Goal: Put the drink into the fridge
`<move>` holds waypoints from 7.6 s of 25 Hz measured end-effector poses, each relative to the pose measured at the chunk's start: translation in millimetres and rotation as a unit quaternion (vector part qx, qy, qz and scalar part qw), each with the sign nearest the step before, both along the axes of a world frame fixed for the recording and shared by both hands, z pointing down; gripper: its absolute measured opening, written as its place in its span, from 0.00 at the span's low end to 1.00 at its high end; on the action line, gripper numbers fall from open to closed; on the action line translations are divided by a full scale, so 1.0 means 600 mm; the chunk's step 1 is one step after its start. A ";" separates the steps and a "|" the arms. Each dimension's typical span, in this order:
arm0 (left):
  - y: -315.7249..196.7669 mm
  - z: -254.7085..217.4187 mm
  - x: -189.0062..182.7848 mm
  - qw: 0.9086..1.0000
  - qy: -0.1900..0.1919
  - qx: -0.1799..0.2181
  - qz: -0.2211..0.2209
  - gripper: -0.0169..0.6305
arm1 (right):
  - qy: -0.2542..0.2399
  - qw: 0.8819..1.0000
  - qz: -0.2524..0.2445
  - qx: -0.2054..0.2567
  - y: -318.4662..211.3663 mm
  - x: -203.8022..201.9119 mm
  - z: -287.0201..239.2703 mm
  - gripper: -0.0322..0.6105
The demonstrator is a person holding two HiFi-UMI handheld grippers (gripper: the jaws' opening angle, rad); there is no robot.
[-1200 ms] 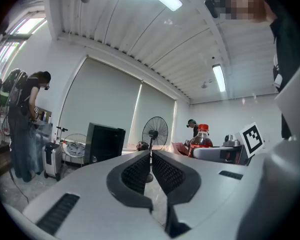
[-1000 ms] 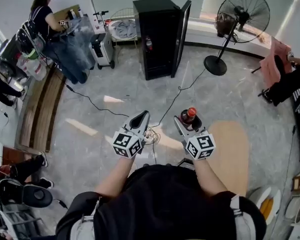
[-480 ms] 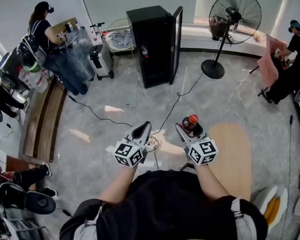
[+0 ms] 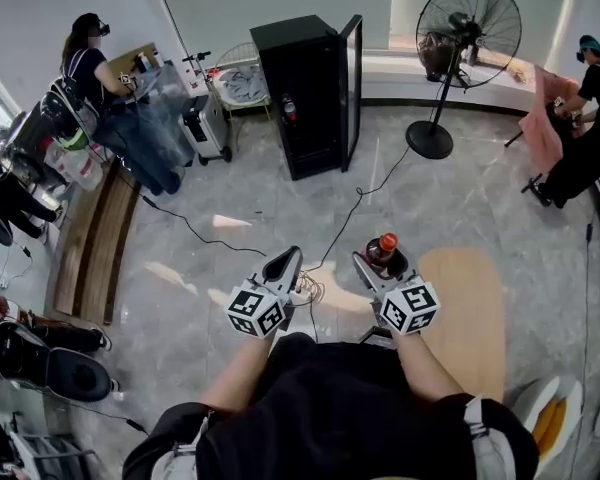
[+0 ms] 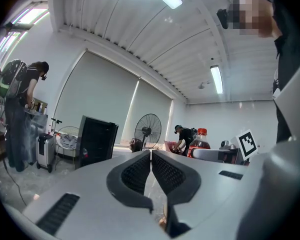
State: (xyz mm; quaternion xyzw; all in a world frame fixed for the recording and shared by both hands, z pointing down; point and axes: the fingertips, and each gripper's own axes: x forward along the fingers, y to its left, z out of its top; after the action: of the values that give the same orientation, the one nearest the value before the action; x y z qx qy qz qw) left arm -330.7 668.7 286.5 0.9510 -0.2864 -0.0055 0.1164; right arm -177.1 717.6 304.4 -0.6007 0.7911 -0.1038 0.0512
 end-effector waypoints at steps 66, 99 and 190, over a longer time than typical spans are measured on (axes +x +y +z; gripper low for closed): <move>-0.963 0.102 0.383 0.990 0.010 -0.007 -0.143 0.06 | 0.025 0.996 -0.085 -0.013 -0.985 0.465 0.057 0.53; -1.401 0.206 0.423 0.936 -0.050 -0.019 -0.349 0.06 | 0.068 0.978 -0.198 -0.003 -1.516 0.425 0.180 0.53; -1.574 0.529 0.437 0.948 -0.081 -0.050 -0.304 0.05 | 0.091 0.983 -0.117 -0.104 -1.669 0.309 0.504 0.14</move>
State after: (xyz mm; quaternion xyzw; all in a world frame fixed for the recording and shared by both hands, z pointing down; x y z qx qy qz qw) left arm -68.6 -275.7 603.7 0.8089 -0.5704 0.0508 0.1332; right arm 8.3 -283.9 606.6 -0.5130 0.8421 -0.1358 -0.0961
